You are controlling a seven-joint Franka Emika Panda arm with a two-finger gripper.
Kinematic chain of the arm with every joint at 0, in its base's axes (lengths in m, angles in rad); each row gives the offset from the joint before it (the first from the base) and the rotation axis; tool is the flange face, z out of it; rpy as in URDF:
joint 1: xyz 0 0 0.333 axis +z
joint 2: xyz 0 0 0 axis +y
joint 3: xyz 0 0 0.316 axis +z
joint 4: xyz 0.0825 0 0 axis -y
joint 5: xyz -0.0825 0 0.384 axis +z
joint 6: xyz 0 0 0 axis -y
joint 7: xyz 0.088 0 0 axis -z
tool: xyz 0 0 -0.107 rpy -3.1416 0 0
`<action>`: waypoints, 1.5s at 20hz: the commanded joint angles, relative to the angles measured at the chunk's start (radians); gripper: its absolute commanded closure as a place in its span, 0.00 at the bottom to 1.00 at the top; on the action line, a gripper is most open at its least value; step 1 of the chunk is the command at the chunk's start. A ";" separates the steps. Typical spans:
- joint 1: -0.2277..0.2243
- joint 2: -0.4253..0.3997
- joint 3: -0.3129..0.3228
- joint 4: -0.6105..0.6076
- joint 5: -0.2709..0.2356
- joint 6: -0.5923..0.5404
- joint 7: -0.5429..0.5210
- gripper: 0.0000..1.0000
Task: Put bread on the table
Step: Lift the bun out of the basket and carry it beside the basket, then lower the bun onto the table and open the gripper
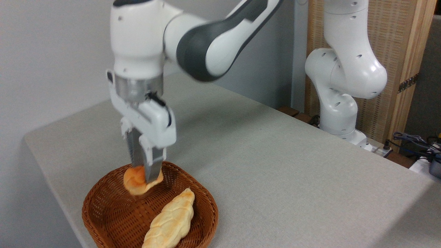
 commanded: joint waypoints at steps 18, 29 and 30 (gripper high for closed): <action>-0.135 -0.262 0.025 -0.394 0.065 -0.123 0.174 0.00; -0.106 -0.285 0.025 -0.223 0.064 -0.286 0.148 0.00; -0.095 -0.279 0.025 -0.169 0.061 -0.322 0.139 0.00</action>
